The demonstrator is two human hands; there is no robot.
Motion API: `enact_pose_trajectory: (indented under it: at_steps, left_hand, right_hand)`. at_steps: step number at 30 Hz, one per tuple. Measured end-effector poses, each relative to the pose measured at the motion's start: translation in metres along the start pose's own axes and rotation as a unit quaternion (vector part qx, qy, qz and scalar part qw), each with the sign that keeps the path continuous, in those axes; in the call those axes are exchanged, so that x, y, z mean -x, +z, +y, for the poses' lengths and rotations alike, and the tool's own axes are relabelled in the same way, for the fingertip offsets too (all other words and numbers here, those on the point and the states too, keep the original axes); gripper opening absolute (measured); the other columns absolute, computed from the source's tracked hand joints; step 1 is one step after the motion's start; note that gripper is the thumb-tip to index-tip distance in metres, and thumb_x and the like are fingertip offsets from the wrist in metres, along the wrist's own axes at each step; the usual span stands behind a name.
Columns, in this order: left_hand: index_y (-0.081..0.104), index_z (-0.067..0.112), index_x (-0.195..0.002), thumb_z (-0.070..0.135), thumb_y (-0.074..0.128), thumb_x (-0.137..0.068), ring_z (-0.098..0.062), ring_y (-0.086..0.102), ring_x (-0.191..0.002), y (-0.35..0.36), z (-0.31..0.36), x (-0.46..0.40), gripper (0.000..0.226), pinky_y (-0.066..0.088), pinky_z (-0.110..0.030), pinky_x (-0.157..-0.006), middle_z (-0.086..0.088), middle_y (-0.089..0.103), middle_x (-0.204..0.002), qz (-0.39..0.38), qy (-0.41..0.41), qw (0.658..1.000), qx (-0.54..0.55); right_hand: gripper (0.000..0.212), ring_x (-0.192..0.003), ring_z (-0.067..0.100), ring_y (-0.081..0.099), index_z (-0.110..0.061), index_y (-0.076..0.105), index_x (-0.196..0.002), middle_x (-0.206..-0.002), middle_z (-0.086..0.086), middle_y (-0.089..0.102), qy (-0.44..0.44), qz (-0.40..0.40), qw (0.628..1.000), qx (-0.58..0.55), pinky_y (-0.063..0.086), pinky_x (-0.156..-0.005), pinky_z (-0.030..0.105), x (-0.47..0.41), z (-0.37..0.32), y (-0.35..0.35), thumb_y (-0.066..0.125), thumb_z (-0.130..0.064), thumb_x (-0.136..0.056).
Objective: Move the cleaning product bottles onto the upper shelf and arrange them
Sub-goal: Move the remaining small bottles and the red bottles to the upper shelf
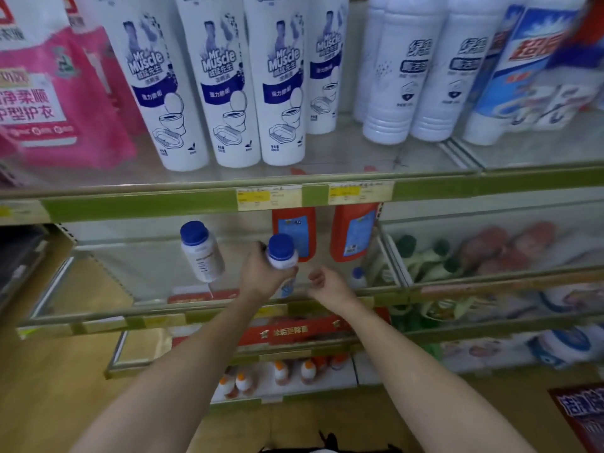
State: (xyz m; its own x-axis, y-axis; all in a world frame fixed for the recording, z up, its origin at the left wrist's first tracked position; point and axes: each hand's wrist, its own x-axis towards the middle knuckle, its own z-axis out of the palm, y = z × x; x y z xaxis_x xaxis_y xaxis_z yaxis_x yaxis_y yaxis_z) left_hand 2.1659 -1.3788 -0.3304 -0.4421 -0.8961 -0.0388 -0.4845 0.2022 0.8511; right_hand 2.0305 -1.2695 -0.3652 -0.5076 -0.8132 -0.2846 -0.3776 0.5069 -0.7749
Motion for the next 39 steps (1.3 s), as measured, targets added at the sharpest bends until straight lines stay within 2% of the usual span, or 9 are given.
enact_pose_trajectory:
  at_steps: [8,11,16,20,23,26,29,32,39]
  left_hand:
    - [0.055,0.023,-0.115,0.035,0.092,-0.064,-0.019,0.066,-0.096,0.077,0.068,0.041,0.064,0.055,-0.04,-0.081,0.003,0.067,-0.108,-0.075,0.018,0.992,0.102]
    - [0.06,0.025,-0.115,0.037,0.092,-0.055,-0.017,0.069,-0.097,0.119,0.096,0.07,0.069,0.058,-0.043,-0.085,0.003,0.072,-0.108,-0.105,0.01,0.986,0.132]
    - [0.068,0.024,-0.111,0.034,0.091,-0.055,-0.019,0.074,-0.09,0.196,0.136,0.117,0.062,0.06,-0.045,-0.084,0.001,0.077,-0.1,-0.164,-0.009,0.973,0.161]
    - [0.066,0.022,-0.113,0.018,0.085,-0.075,-0.02,0.075,-0.089,0.247,0.159,0.154,0.042,0.061,-0.041,-0.082,-0.004,0.077,-0.104,-0.213,-0.023,0.957,0.196]
    - [0.061,0.019,-0.123,0.017,0.076,-0.085,-0.016,0.074,-0.09,0.274,0.171,0.17,0.041,0.058,-0.026,-0.072,-0.006,0.075,-0.111,-0.259,-0.035,0.945,0.195]
    - [0.058,0.016,-0.124,0.027,0.074,-0.089,-0.012,0.072,-0.088,0.292,0.183,0.18,0.04,0.054,-0.018,-0.062,-0.004,0.073,-0.111,-0.284,-0.056,0.939,0.185]
    - [0.054,0.022,-0.115,0.029,0.074,-0.09,-0.015,0.068,-0.09,0.304,0.181,0.188,0.033,0.055,-0.03,-0.076,0.0,0.069,-0.104,-0.261,-0.113,0.938,0.2]
    - [0.06,0.016,-0.121,0.039,0.08,-0.083,-0.024,0.07,-0.097,0.31,0.171,0.188,0.05,0.056,-0.041,-0.092,-0.007,0.072,-0.109,-0.226,-0.192,0.927,0.228]
    - [0.065,0.01,-0.118,0.057,0.087,-0.065,-0.029,0.073,-0.097,0.312,0.158,0.186,0.074,0.055,-0.048,-0.096,-0.011,0.075,-0.106,-0.224,-0.275,0.907,0.229]
  right_hand:
    - [0.063,-0.108,0.018,0.065,-0.024,0.061,-0.11,-0.11,-0.004,0.068,0.031,-0.083,0.996,-0.002,0.054,-0.098,0.043,0.043,0.062,-0.076,0.087,-0.045,-0.056]
    - [0.042,-0.102,0.013,0.064,-0.028,0.062,-0.099,-0.1,-0.009,0.067,0.029,-0.084,0.995,-0.052,0.051,-0.104,0.046,0.079,0.093,-0.115,0.089,-0.023,-0.068]
    - [0.07,-0.103,0.001,0.066,-0.031,0.055,-0.128,-0.116,-0.014,0.069,0.039,-0.093,0.985,-0.138,0.054,-0.089,0.022,0.139,0.151,-0.177,0.092,-0.019,-0.07]
    - [0.078,-0.106,0.013,0.068,-0.021,0.059,-0.129,-0.116,-0.005,0.071,0.086,-0.012,0.977,-0.193,0.054,-0.099,0.038,0.173,0.197,-0.206,0.097,-0.018,-0.06]
    - [0.07,-0.1,0.013,0.068,-0.023,0.059,-0.118,-0.109,-0.005,0.071,0.1,0.051,0.978,-0.175,0.056,-0.096,0.041,0.192,0.22,-0.214,0.095,-0.019,-0.059]
    - [0.092,-0.105,0.019,0.06,-0.021,0.043,-0.127,-0.117,-0.002,0.055,0.136,0.116,0.977,-0.118,0.055,-0.09,0.041,0.204,0.235,-0.213,0.089,-0.044,-0.05]
    - [0.103,-0.105,0.023,0.059,-0.021,0.04,-0.129,-0.117,0.001,0.051,0.141,0.128,0.979,-0.077,0.055,-0.089,0.046,0.207,0.245,-0.207,0.076,-0.062,-0.042]
    - [0.097,-0.108,0.025,0.059,-0.016,0.043,-0.133,-0.121,0.006,0.054,0.141,0.119,0.98,-0.073,0.053,-0.087,0.041,0.207,0.249,-0.201,0.081,-0.055,-0.053]
    - [0.093,-0.117,0.027,0.053,-0.015,0.039,-0.139,-0.13,0.008,0.049,0.129,0.119,0.984,0.023,0.041,-0.08,0.034,0.206,0.253,-0.197,0.082,-0.052,-0.066]
